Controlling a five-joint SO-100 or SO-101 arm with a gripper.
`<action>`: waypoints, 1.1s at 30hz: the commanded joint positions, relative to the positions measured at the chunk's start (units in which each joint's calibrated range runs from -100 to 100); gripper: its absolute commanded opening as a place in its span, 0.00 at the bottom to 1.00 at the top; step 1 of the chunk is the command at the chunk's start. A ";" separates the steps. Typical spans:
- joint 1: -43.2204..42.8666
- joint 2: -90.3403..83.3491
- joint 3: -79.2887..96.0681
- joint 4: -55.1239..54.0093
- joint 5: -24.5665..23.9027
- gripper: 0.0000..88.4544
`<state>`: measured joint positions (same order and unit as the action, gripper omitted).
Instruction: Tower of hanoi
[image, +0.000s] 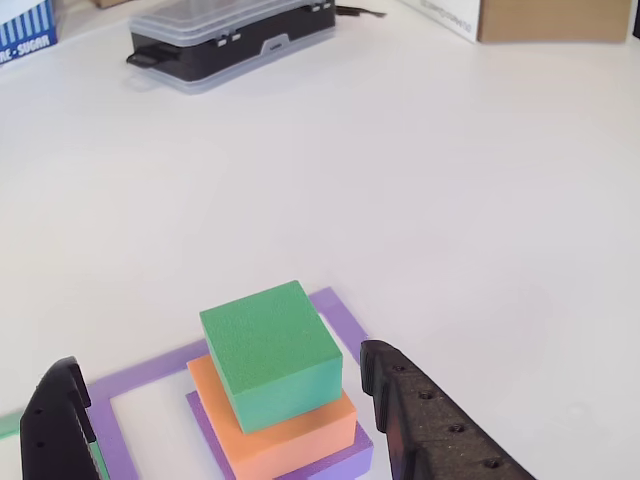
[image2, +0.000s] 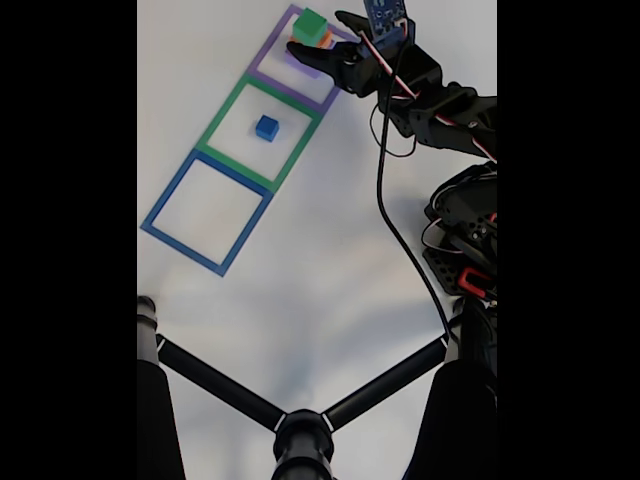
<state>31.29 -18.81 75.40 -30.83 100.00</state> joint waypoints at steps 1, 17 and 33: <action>0.24 2.14 -2.93 -2.88 0.00 0.38; 1.68 11.44 -9.56 -6.04 0.00 0.39; -0.22 18.57 -10.38 -14.05 0.00 0.38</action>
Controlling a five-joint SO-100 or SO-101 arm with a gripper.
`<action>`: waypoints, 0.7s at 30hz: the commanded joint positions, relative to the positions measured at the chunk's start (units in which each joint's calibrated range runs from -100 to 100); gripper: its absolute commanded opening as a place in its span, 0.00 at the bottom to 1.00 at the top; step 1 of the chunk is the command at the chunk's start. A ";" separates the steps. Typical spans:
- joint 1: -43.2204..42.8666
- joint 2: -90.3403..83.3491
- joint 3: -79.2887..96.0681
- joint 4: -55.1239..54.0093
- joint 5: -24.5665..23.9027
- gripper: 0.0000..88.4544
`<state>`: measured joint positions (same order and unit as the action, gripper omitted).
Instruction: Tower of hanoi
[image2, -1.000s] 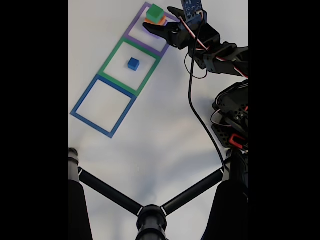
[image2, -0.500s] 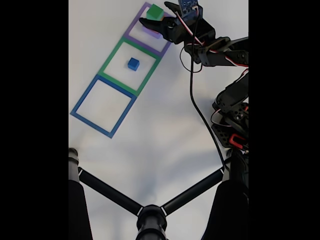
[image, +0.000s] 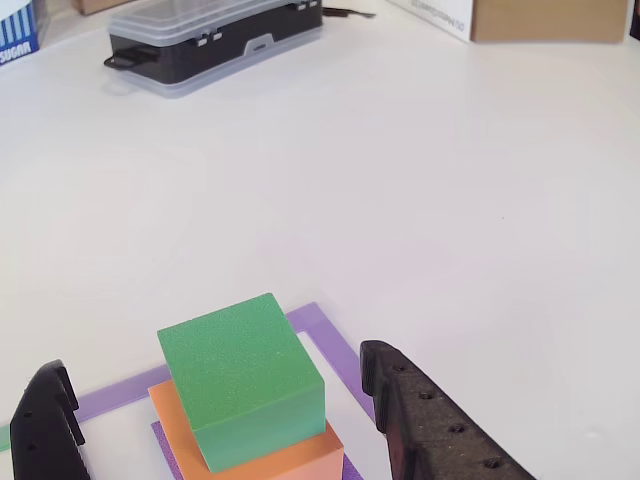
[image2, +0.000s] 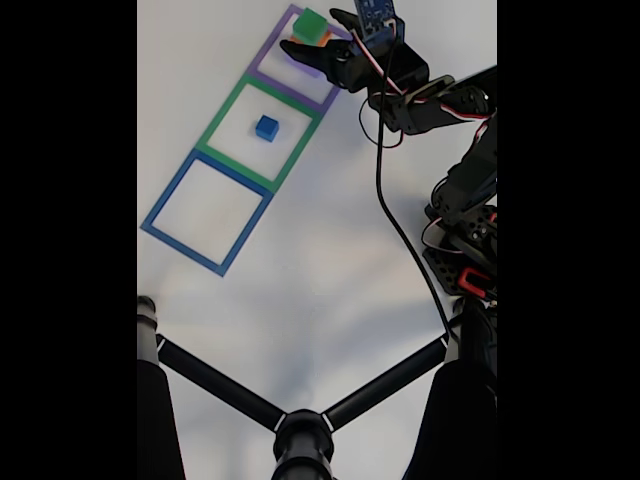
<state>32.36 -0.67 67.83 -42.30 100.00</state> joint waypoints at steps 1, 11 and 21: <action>-1.37 0.91 -3.08 -2.82 0.00 0.38; -1.90 4.84 -6.90 -3.71 0.00 0.37; -3.04 5.24 -6.36 -3.71 0.00 0.30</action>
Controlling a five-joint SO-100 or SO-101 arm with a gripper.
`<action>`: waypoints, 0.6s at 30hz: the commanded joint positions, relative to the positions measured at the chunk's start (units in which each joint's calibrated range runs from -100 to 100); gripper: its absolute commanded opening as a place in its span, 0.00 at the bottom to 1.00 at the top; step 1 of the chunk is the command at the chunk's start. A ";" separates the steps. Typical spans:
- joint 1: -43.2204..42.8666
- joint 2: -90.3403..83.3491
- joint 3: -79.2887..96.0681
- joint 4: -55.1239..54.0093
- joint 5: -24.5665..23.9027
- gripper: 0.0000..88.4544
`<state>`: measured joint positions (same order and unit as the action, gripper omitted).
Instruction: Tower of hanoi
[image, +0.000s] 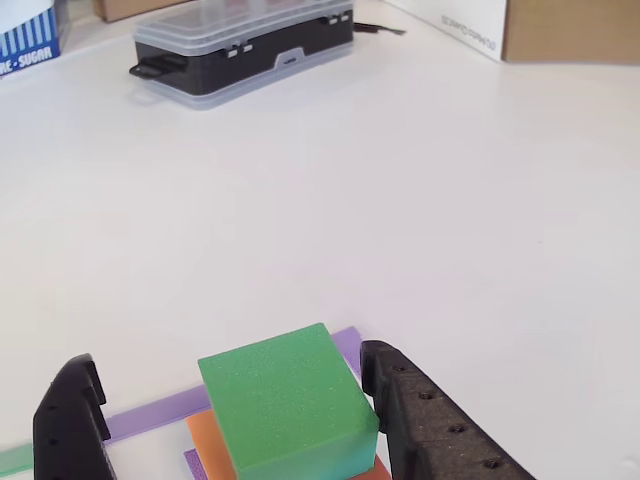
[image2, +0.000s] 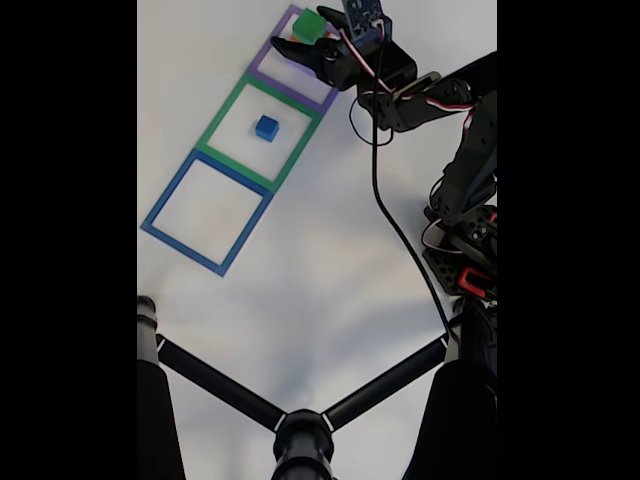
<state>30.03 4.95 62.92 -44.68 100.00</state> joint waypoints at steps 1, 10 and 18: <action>-0.79 -0.31 -1.45 -1.34 0.00 0.29; -1.02 -0.07 -1.09 -1.09 0.00 0.21; -0.86 -0.15 -0.18 -1.01 0.00 0.14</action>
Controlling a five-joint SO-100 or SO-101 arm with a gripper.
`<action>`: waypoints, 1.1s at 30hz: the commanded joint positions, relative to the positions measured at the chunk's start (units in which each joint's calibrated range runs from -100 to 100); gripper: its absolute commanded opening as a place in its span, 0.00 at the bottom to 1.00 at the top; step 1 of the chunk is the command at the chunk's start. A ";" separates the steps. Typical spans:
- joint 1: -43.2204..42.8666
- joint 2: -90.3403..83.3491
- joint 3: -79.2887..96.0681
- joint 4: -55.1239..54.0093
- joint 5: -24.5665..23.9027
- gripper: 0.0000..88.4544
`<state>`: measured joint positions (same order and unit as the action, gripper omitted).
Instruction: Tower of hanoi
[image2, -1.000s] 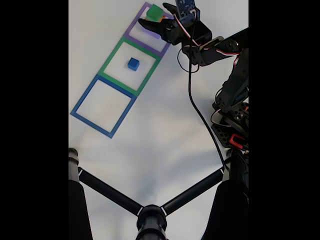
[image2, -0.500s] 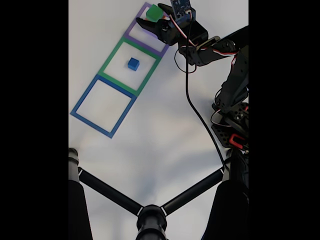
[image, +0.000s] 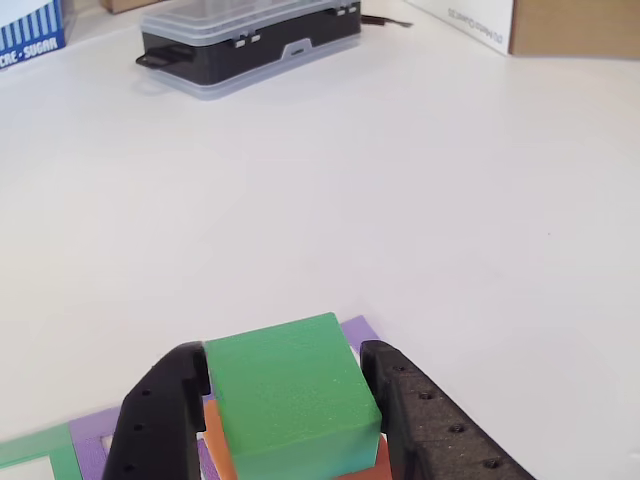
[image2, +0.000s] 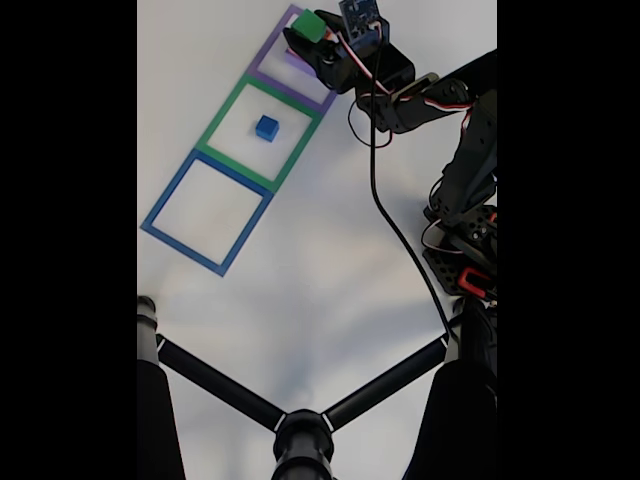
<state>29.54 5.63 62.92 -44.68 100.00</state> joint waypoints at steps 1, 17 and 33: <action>-0.38 -0.82 -0.09 -1.01 0.00 0.14; -2.36 -14.76 -0.54 14.85 0.00 0.04; -10.75 -40.64 -44.80 94.50 0.00 0.04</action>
<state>21.57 -30.23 33.51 30.91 100.00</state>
